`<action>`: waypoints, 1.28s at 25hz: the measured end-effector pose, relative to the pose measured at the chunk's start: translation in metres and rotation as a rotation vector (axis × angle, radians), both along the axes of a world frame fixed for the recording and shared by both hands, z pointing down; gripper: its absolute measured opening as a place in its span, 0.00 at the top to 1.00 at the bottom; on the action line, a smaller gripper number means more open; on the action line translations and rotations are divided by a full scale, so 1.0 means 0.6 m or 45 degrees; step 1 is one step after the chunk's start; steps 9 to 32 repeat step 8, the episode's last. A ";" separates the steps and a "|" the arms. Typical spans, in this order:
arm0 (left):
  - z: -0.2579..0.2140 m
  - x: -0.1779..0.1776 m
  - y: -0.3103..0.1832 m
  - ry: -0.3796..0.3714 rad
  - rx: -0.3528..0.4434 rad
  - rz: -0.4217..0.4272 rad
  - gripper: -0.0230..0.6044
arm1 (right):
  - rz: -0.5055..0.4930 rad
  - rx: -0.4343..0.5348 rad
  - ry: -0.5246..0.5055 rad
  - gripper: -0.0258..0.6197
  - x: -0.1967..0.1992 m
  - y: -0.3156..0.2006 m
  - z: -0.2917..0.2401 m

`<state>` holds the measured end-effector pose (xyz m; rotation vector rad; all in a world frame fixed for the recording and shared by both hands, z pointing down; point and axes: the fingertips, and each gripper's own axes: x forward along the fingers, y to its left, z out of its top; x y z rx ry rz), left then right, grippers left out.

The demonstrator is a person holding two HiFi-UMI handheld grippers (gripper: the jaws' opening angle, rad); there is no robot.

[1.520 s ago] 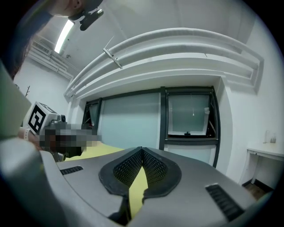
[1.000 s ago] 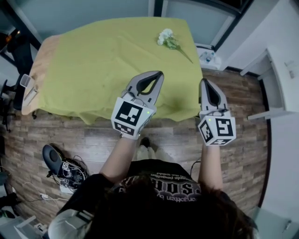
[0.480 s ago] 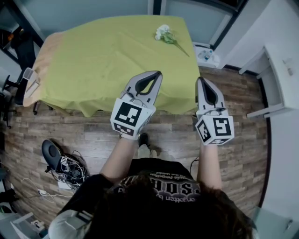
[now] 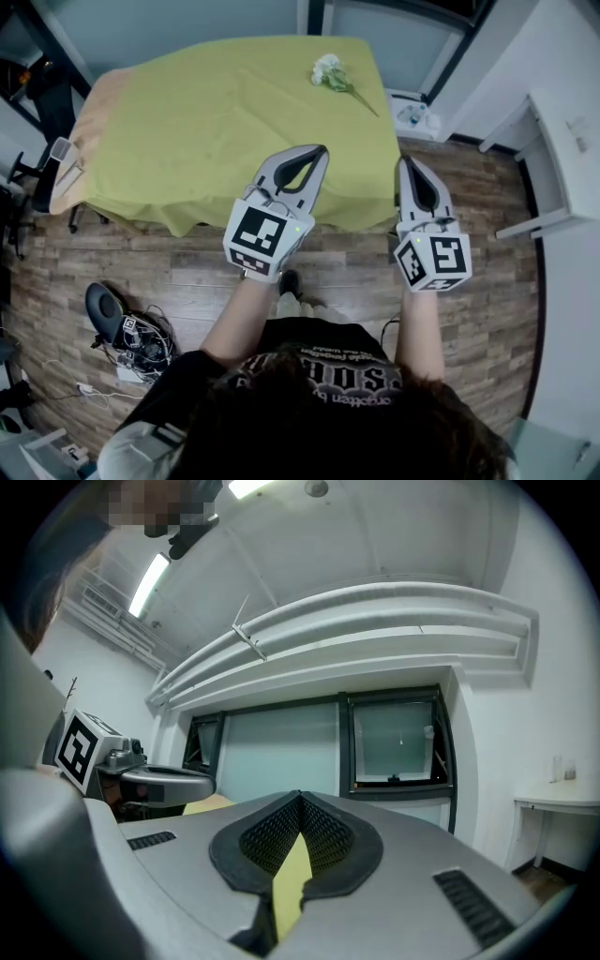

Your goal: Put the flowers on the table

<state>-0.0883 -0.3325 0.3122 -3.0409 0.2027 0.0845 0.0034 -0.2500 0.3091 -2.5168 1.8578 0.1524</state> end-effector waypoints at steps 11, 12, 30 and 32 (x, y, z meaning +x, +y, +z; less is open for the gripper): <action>0.000 0.006 -0.003 -0.001 0.001 0.010 0.96 | -0.006 -0.004 -0.006 0.91 0.004 -0.008 0.002; 0.000 0.006 -0.003 -0.001 0.001 0.010 0.96 | -0.006 -0.004 -0.006 0.91 0.004 -0.008 0.002; 0.000 0.006 -0.003 -0.001 0.001 0.010 0.96 | -0.006 -0.004 -0.006 0.91 0.004 -0.008 0.002; 0.000 0.006 -0.003 -0.001 0.001 0.010 0.96 | -0.006 -0.004 -0.006 0.91 0.004 -0.008 0.002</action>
